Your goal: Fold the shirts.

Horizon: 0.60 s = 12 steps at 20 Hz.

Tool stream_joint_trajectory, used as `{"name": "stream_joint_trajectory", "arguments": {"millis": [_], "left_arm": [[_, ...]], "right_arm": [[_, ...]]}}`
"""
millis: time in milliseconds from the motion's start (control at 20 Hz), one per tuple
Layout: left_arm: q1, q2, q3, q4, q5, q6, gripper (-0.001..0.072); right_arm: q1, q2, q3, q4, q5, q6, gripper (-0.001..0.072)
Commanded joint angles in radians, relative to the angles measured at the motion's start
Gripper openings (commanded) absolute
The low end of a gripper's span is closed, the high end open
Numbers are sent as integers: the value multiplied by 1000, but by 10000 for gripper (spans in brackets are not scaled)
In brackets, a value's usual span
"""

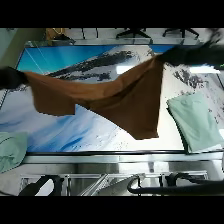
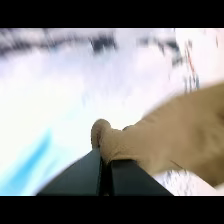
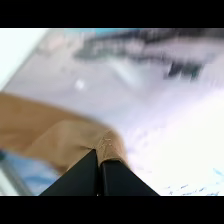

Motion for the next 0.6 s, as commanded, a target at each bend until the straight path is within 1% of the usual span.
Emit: {"name": "stream_joint_trajectory", "arguments": {"millis": [0,50,150,250,350,400,450,500,550], "left_arm": [[-72,-179,-324,-32,137,100,12],[-82,-235,-385,-32,214,106,12],[-82,-358,-450,-32,337,106,12],[-67,-456,-431,-35,370,106,12],[-66,-534,-370,-34,361,107,12],[-66,-565,-332,-34,341,113,13],[-66,-595,-287,-35,307,113,14],[-66,-617,-243,-35,264,113,93],[-66,-637,-189,-34,203,113,425]], "right_arm": [[82,-180,-248,10,-90,-121,20],[100,-246,-290,10,-145,-138,20],[114,-373,-304,12,-201,-149,20],[114,-452,-304,22,-246,-149,20],[109,-477,-304,27,-275,-154,31],[104,-476,-299,29,-282,-173,149],[97,-474,-288,28,-280,-175,313],[81,-467,-274,28,-275,-174,397],[61,-453,-260,28,-263,-174,398]]}}
